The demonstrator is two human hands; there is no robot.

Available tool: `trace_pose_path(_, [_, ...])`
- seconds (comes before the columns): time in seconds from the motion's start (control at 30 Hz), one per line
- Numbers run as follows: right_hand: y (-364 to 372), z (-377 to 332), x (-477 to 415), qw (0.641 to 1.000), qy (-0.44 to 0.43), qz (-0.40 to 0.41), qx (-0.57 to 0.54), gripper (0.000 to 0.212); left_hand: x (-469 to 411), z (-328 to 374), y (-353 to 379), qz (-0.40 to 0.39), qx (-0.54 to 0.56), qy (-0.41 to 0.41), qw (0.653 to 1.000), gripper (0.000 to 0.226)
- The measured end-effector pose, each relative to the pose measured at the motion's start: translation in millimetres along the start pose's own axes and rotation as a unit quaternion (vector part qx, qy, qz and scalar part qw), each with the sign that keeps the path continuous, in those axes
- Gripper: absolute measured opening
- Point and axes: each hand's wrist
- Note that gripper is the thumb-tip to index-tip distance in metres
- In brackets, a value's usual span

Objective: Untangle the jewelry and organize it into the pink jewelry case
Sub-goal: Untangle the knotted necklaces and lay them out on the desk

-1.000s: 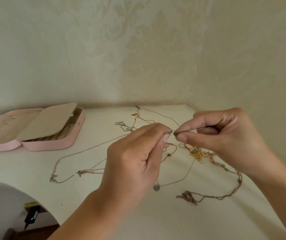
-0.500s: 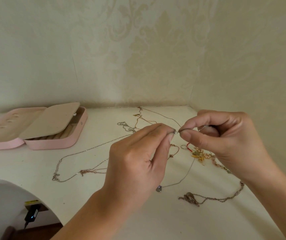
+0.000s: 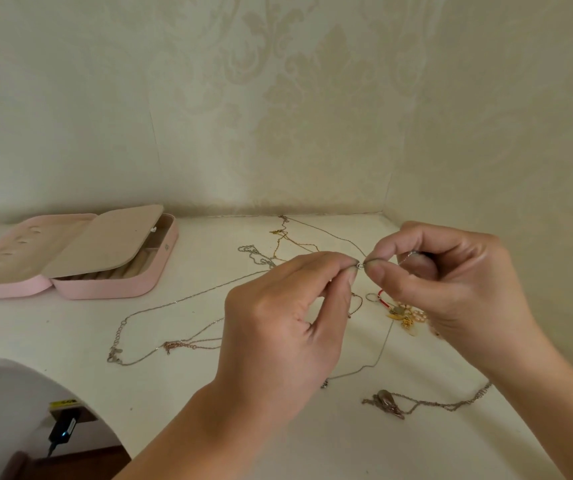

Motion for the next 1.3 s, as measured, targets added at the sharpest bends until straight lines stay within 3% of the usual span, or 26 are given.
trace_pose_path(0.4, [6.2, 1.8, -1.0, 0.999, 0.001, 0.018, -0.034, 0.002, -0.4, 1.4, 2.3, 0.032, 0.046, -0.072, 0.996, 0.011])
trace_pose_path(1.3, [4.0, -0.9, -1.4, 0.998, -0.002, 0.007, -0.056, 0.008, -1.2, 3.3, 1.0, 0.023, 0.109, -0.111, 0.988, 0.009])
Point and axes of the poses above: each hand's wrist, its own x-axis away from the middle knuckle, its own y-axis out of the palm, z = x × y, and after that the axes turned 14 degrees about x, right-handed
